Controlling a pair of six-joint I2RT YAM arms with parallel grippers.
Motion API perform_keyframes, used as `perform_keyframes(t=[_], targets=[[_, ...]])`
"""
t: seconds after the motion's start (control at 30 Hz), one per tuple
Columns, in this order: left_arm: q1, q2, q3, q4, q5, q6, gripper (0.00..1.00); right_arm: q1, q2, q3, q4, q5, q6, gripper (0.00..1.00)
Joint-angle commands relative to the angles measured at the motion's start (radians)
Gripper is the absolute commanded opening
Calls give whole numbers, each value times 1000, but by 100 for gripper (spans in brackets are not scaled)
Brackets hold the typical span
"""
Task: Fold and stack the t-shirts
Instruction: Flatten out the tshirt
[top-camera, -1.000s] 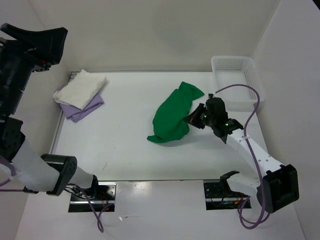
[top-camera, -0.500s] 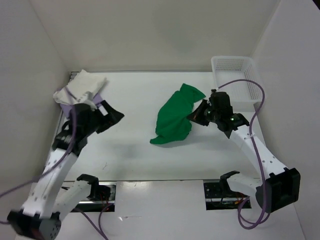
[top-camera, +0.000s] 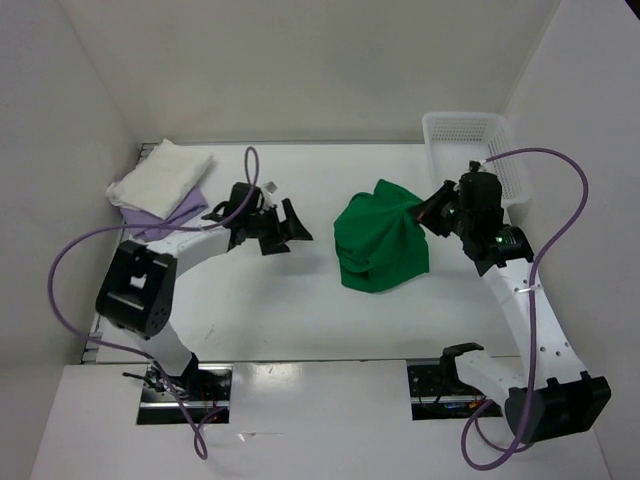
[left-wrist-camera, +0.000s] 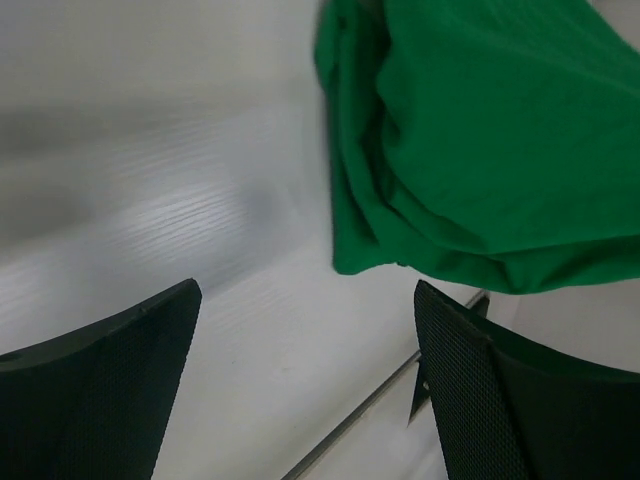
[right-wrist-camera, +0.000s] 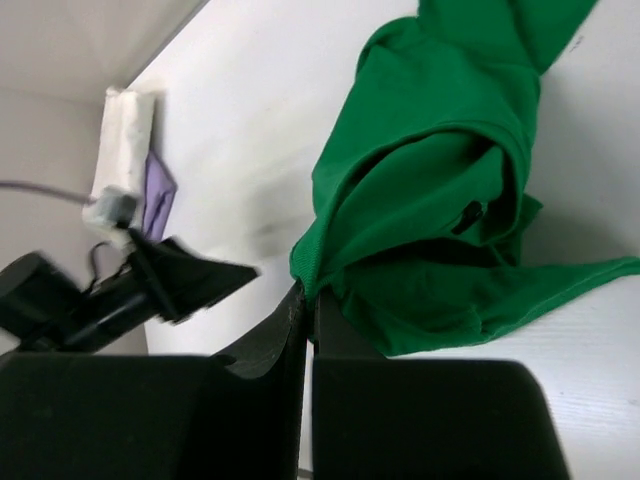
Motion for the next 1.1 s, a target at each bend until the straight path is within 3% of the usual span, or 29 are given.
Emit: perform_keyframes(t=[0.0,0.13,0.17,0.2,0.23,0.33,0.47,0.67,0.83,0.93,0.97,1.0,1.07], targets=[[-74,113,63,203,159,-35,93,-4,12,32,57,-68,18,0],[-152,225,140,222,187,-68,87,7,90,156,71,-107,19,0],[-162,235,140,196,170,-83,83,7,99,179,71,-107,10,0],[-163,235,140,185,128,-100,68,7,109,221,71,-96,10,0],[-163,219,114,185,109,-120,64,7,130,242,71,-87,0,0],[-163,150,33,202,51,-160,63,-10,162,308,71,-76,-23,0],[-190,150,39,227,67,-169,52,-70,218,341,105,-154,-23,0],[-278,300,145,193,32,-137,61,-79,247,416,105,-176,-23,0],[-313,417,250,166,20,-135,62,-79,256,427,114,-211,-23,0],[-322,466,284,132,-25,-126,42,-79,256,427,134,-220,-23,0],[-322,466,296,121,-41,-126,33,-79,256,427,134,-220,-23,0],[-322,478,310,110,-81,-138,14,-79,256,427,134,-220,-14,0],[-296,479,310,86,-118,-149,1,-79,256,427,145,-231,-14,0]])
